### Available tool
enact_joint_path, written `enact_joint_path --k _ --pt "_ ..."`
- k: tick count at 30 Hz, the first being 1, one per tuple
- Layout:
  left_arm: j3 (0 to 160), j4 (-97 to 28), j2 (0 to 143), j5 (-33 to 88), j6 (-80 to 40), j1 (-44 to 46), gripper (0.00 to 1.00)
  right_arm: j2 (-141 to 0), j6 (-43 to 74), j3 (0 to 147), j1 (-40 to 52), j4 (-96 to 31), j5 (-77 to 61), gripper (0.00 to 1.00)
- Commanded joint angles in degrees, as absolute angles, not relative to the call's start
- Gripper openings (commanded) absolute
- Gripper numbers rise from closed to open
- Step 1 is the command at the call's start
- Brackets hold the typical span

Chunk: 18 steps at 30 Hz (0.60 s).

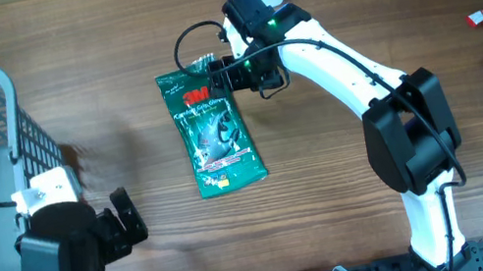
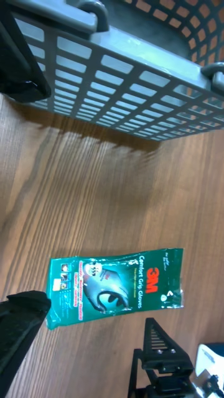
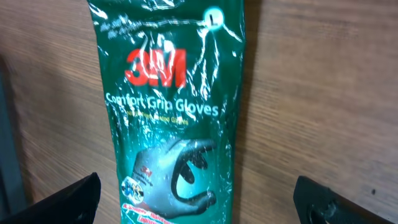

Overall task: Scan the item barcode
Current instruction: 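Move both grippers toward the green 3M gloves pack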

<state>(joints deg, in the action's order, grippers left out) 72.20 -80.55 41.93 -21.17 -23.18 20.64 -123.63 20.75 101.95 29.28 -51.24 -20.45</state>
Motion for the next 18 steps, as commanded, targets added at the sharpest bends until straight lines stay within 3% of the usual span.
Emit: enact_joint_path --k 1,9,14,18 --pt "72.4 -79.8 41.6 -21.5 -22.7 20.8 1.0 -123.6 22.7 101.9 29.2 -52.8 -19.5 1.0" --pt "71.8 -63.2 42.7 -18.5 -24.3 20.8 1.0 -123.6 22.6 101.9 26.5 -56.7 -20.3 1.0" --pt "68.3 -57.1 58.7 -18.0 -39.2 20.8 1.0 -123.6 22.3 101.9 21.3 -57.9 -23.0 1.0" --pt "68.3 -48.4 78.1 -8.9 -42.9 18.7 1.0 -123.6 22.2 101.9 20.9 -59.0 -23.0 1.0"
